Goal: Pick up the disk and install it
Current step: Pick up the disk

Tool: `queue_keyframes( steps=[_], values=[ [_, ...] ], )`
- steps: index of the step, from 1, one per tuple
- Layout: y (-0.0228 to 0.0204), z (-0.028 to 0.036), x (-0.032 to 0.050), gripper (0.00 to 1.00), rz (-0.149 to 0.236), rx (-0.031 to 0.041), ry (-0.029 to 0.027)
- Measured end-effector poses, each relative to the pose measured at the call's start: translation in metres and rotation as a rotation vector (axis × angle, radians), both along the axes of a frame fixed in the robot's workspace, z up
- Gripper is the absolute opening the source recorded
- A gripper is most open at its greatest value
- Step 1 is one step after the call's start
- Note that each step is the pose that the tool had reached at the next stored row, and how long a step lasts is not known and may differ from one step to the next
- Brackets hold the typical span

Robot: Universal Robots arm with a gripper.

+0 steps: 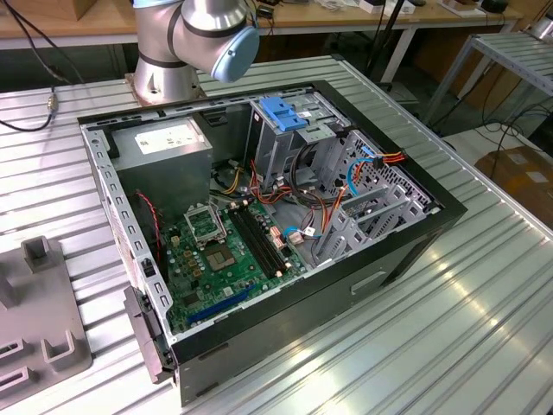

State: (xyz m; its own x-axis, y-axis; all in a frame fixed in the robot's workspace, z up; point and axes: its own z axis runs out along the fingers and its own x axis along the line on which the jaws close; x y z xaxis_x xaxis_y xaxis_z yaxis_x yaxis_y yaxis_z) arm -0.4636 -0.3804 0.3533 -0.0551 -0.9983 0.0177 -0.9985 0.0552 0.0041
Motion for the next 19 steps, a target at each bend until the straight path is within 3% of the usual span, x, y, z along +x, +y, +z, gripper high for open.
queue_keyframes(
  steps=[2, 3, 10, 11, 19],
  values=[
    [0.001, -0.004, 0.0, 0.43, 0.0, 0.0, 0.0001],
    [0.0015, -0.0056, 0.0, 0.49, 0.0, -0.0001, 0.0001],
    [0.004, -0.014, -0.0008, 0.51, 0.001, 0.0004, 0.0],
    [0.004, -0.0155, -0.0014, 0.57, 0.001, 0.001, 0.0],
    [0.0052, -0.0336, -0.0061, 0.57, 0.001, 0.0079, 0.0]
  ],
)
